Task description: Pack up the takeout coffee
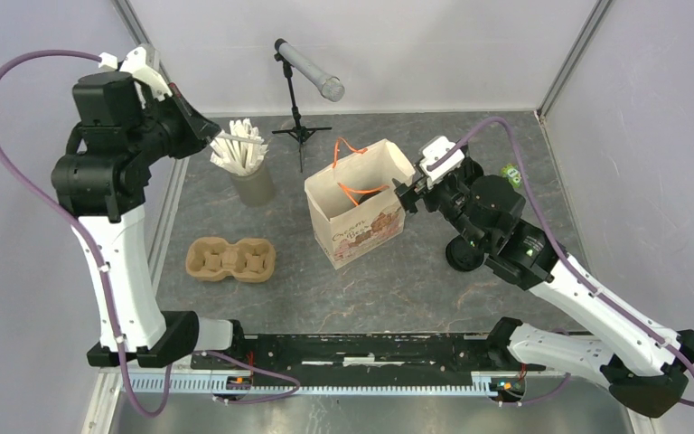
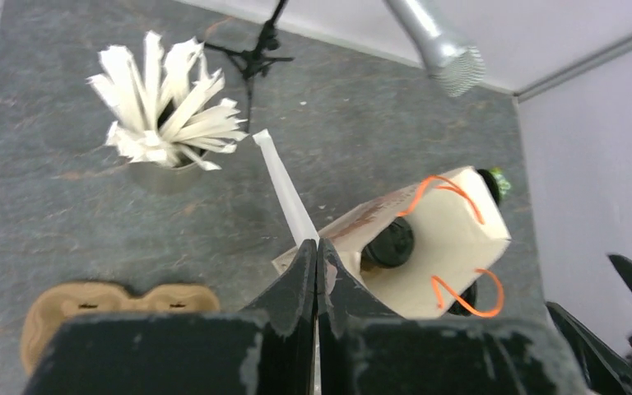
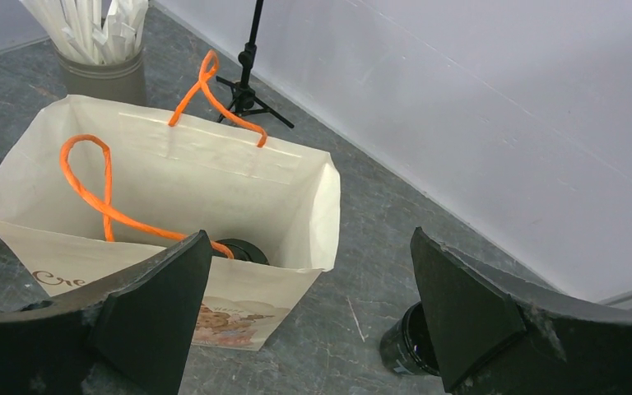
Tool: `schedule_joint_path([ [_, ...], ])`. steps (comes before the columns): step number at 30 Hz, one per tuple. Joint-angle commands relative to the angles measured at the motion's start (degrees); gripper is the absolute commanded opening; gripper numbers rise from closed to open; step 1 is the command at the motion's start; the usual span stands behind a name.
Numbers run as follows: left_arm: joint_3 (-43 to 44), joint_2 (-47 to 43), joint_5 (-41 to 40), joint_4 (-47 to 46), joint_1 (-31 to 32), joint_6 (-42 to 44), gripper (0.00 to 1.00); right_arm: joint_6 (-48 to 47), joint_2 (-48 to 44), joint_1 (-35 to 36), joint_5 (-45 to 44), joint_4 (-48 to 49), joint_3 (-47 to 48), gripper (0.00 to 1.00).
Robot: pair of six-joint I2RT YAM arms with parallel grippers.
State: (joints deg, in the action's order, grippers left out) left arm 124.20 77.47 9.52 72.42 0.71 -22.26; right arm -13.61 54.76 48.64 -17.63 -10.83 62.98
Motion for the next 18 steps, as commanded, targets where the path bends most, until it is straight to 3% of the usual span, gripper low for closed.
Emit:
schedule_joint_path([
  [1,5.86,1.15,11.15,4.82,-0.18,-1.62,0.02,1.21,0.30,-0.12,-2.37,0.46,4.41,0.98],
  [10,5.18,2.76,36.76,-0.52,-0.18,-8.12,0.03,1.83,-0.42,-0.12,-2.80,-0.24,4.70,0.98],
  [14,1.41,2.59,39.03,-0.71,-0.18,-7.29,0.02,1.74,-0.45,-0.13,-3.13,-0.08,4.70,0.98],
  [18,-7.65,-0.55,39.66,-6.97,-0.18,-9.50,0.02,1.82,-0.61,-0.13,-3.11,0.27,4.70,0.98],
])
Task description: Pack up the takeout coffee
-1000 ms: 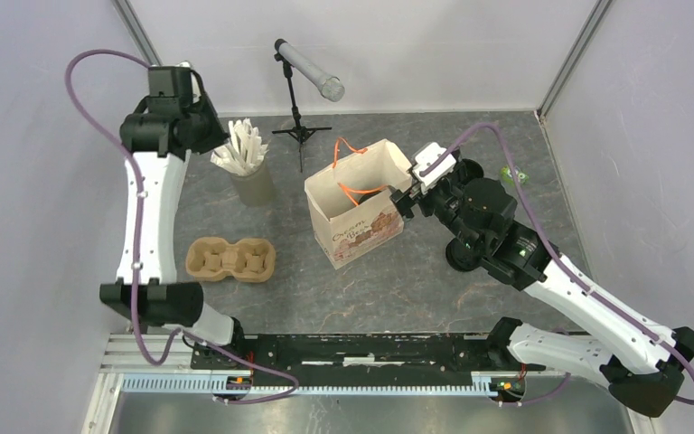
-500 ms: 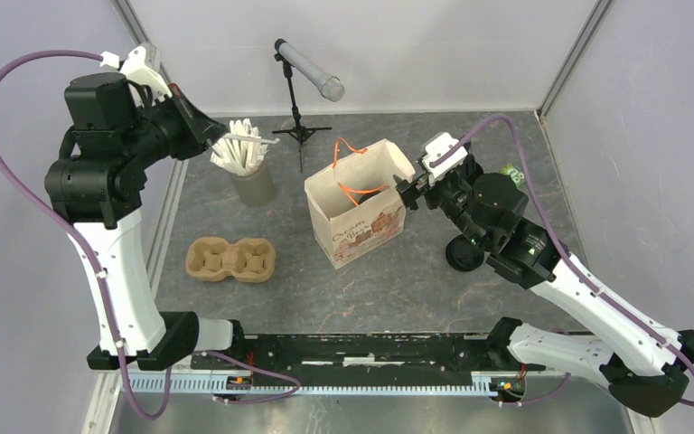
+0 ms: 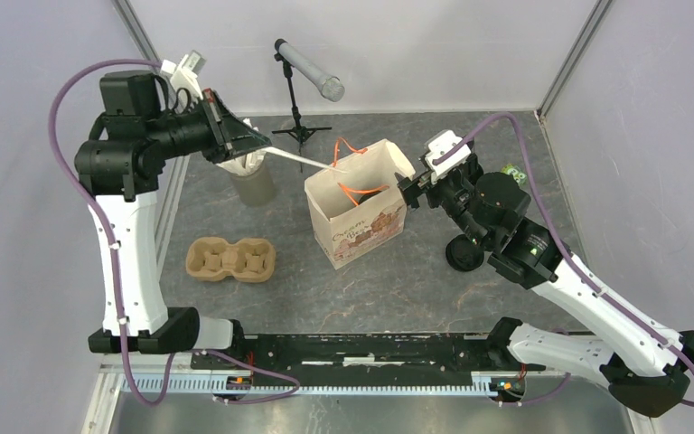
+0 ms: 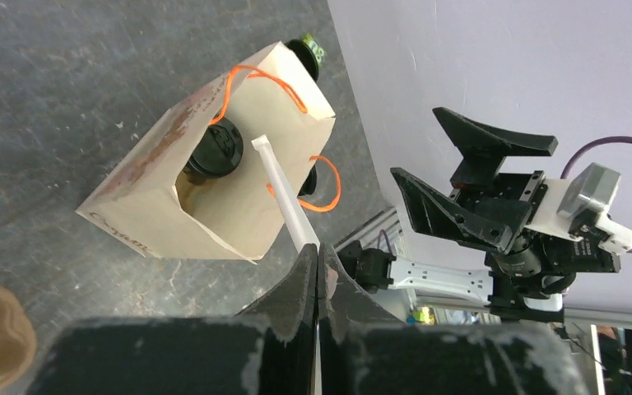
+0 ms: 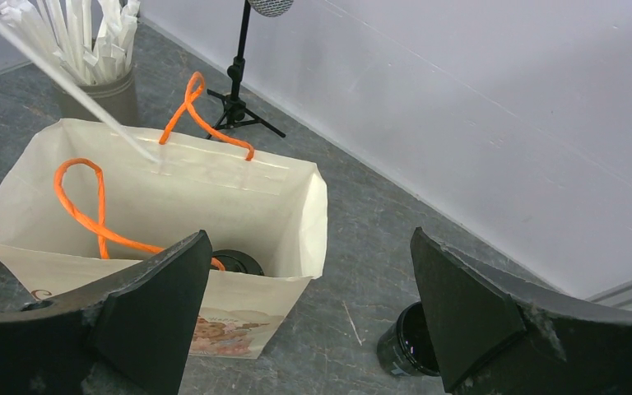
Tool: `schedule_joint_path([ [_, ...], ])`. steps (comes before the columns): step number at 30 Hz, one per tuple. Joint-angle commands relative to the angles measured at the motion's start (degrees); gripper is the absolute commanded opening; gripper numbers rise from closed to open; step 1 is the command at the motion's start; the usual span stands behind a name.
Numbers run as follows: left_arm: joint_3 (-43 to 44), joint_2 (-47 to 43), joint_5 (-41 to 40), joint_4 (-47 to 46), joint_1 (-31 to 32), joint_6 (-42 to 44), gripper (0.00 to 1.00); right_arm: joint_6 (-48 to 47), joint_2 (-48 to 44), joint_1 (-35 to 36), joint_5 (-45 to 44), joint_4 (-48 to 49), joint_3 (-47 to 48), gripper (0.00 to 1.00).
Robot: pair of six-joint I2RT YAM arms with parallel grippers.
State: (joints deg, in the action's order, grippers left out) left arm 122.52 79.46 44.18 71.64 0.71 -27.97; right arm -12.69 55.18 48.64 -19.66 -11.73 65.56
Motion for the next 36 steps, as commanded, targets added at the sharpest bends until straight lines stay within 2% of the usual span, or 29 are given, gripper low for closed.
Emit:
schedule_joint_path([
  [1,-8.31,-3.40,4.26,-8.19,-0.18,-4.01,0.03,0.91,-1.23,-0.07,-1.06,1.26,1.91,0.98],
  [3,-14.99,-5.11,3.76,-14.37,-0.10,-4.67,0.02,0.91,-1.70,-0.12,-1.16,1.52,1.32,0.98],
  [6,-28.72,-7.06,4.60,-29.96,0.69,-13.67,0.02,0.91,-2.32,-0.09,-0.99,2.06,0.40,0.98],
  [8,-33.32,-7.23,2.68,-36.16,2.29,-17.52,0.02,0.88,-2.46,-0.06,-0.93,1.96,0.52,0.98],
  [12,-33.73,-3.89,2.08,-35.09,5.49,-15.85,0.05,0.35,-2.97,-0.13,-1.41,2.01,0.71,0.98],
  [14,-33.92,-2.47,3.01,-34.91,6.06,-15.41,0.18,-0.25,-3.00,-0.13,-1.65,1.90,0.65,0.98],
  [15,-33.60,-1.90,3.19,-34.63,6.06,-15.30,0.29,-0.40,-2.92,-0.15,-1.80,1.75,0.69,0.98],
  [18,-28.44,-0.63,1.44,-28.90,6.02,-11.07,0.47,0.04,-2.29,-0.13,-1.63,0.91,1.14,0.98],
  [21,-21.06,1.28,-0.61,-20.55,5.97,-6.01,0.52,1.05,-1.32,-0.11,-1.28,-0.47,2.08,0.98],
  [23,-16.59,2.13,-1.04,-17.92,6.04,-4.86,0.60,1.94,-0.59,-0.09,-1.21,-1.59,2.66,0.98],
  [24,-14.89,2.37,-1.33,-17.16,6.02,-4.80,0.75,2.43,-0.38,-0.13,-1.25,-2.05,2.80,0.98],
  [25,-13.01,2.48,-1.60,-16.52,5.98,-4.87,0.99,3.09,0.02,-0.11,-1.13,-2.77,3.11,0.98],
  [32,-2.54,1.96,-1.94,-15.30,5.88,-5.22,1.00,10.63,2.87,-0.12,0.07,-9.16,7.73,0.98],
  [36,-3.80,-1.86,-1.39,-19.84,5.90,-3.59,1.00,17.24,4.91,-0.13,3.08,-13.56,14.86,0.98],
])
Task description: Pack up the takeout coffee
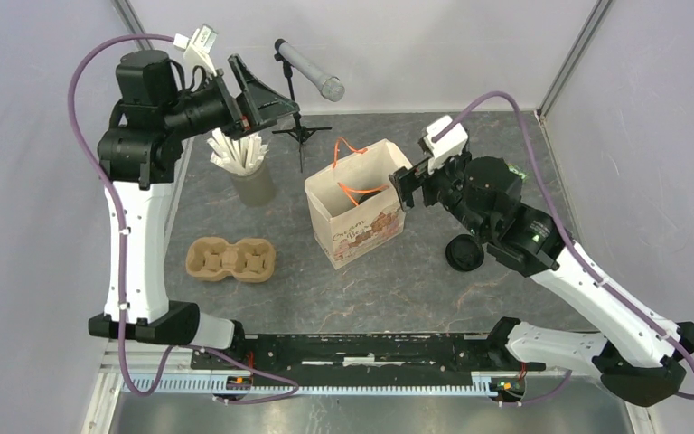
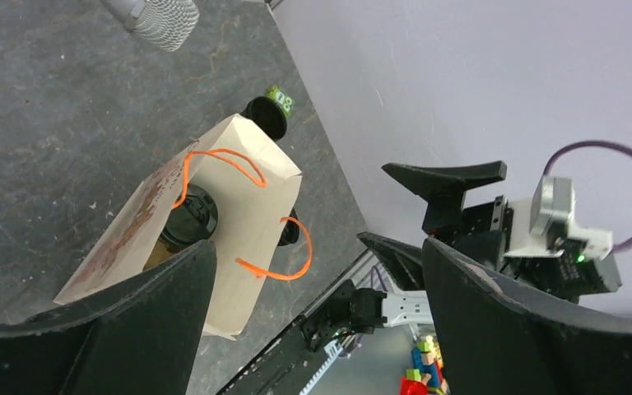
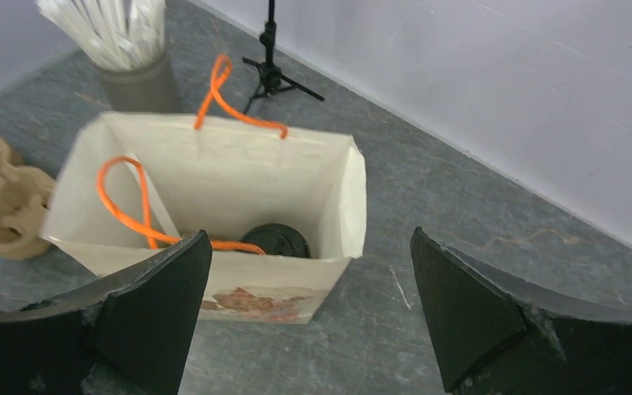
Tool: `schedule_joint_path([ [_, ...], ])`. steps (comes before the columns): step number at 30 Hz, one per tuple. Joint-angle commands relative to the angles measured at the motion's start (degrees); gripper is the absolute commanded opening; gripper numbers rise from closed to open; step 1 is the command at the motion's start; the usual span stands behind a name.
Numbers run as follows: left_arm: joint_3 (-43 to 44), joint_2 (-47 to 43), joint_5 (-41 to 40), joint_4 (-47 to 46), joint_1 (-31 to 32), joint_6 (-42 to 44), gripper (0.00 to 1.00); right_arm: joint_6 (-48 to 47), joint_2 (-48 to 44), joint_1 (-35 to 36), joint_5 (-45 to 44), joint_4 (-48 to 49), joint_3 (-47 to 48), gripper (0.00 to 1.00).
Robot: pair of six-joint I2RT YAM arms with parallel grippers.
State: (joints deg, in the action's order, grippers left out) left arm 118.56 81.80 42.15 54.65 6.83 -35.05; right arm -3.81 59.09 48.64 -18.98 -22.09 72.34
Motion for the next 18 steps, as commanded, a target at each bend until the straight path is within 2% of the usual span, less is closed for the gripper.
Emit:
schedule_joint_path([
  [1,-1.36,-6.14,-0.31,-3.95,-0.24,4.58,1.00,11.14,1.18,-0.12,1.94,-3.73,9.57,0.98],
  [5,-10.26,-13.61,-4.40,-6.54,-0.23,6.86,1.00,20.63,0.48,-0.07,-3.89,-7.07,12.69,0.98],
  [11,-30.33,-27.49,-4.62,-10.44,-0.23,5.30,1.00,22.81,-2.48,-0.11,-8.98,-12.47,10.91,0.98],
  [18,-39.96,-37.60,-8.16,-9.95,-0.19,5.19,1.00,26.98,-6.02,-0.10,-11.73,-15.71,7.34,0.98],
])
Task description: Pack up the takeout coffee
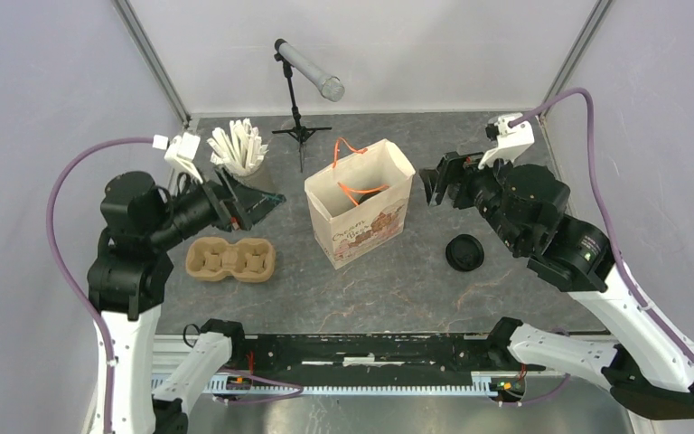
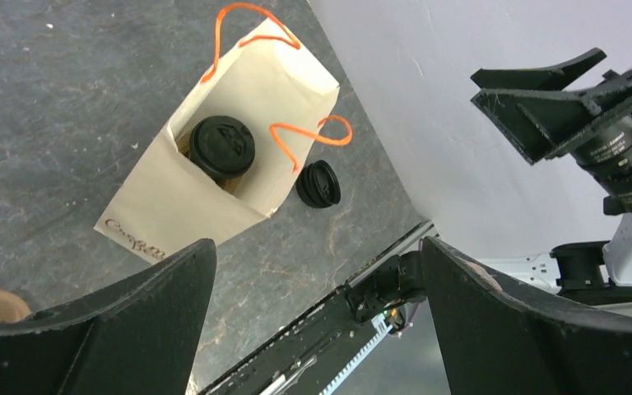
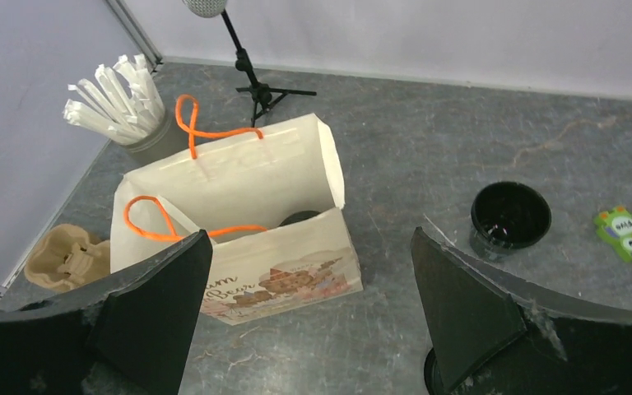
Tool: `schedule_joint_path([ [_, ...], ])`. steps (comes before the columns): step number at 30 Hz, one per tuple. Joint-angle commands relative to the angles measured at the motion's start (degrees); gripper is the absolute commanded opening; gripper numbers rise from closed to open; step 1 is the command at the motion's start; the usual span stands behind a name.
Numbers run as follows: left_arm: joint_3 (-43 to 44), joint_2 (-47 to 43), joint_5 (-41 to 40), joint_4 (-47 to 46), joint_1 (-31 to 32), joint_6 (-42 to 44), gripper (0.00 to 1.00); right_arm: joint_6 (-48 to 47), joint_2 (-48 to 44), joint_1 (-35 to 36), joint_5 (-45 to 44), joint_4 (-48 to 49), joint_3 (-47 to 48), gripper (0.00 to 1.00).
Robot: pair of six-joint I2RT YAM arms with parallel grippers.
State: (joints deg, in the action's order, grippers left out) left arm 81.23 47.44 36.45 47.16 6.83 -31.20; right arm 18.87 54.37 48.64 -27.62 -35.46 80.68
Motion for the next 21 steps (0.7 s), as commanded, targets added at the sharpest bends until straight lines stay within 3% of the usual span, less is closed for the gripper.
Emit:
schedule_joint_path([
  [1,-3.02,-3.92,-2.92,-2.22,-0.23,1.37,1.00,4.80,-1.82,-0.11,-3.05,-2.33,-1.64,0.98],
  [9,-6.78,-7.04,-7.39,-0.16,-0.23,1.01,1.00,8.24,-4.98,-0.13,-2.15,-0.02,-8.73,0.98],
  [21,-6.69,-6.79,-8.56,-0.40,-0.22,0.23,1.00,5.59,-4.45,-0.11,-1.37,1.50,-8.62,0.98],
])
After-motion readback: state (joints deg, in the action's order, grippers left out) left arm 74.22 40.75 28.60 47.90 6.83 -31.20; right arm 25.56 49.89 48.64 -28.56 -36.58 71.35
